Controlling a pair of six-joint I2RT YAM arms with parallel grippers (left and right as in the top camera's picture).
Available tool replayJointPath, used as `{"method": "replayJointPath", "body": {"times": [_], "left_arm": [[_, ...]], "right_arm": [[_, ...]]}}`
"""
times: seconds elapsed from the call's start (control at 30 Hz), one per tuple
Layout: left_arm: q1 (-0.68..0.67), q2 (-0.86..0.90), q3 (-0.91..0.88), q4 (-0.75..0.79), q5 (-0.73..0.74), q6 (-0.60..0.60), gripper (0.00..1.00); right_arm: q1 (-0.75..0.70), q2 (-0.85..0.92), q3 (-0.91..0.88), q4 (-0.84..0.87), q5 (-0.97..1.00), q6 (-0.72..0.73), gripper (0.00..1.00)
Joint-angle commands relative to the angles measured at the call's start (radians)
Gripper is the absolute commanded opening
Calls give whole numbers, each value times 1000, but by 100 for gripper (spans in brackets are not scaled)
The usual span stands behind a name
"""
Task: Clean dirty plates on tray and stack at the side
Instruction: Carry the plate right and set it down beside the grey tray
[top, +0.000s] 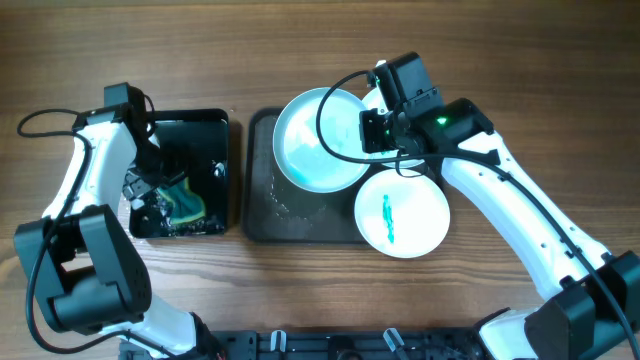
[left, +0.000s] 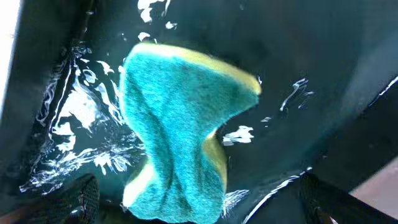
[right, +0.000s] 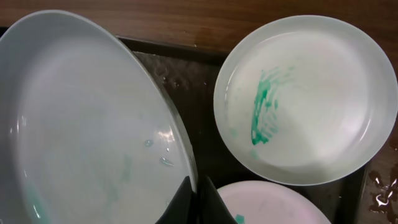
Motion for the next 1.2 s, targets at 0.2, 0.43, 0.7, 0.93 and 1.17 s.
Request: {"method": "replayJointPath", "body": {"times": [0.2,0.43,0.7,0.93,1.17], "left_arm": [[-10,-56,56,-53,50,5,100],[-10,-254,71,-91,74,5,100],[-41,-346,71,-151,76,41,100],[-178,-346,71,-137,71,57,100],[-206,-346,71,-140,68,58,100]], "right_arm": [[-1,-8,5,15,-35,16,4],[-1,-8,5,11,-129,27,4],[-83,-10,5,-2,-220,79,4],[-420,-13,5,-85,-195,76,4],[-784,14,-52,-80,-3,77,4]]}}
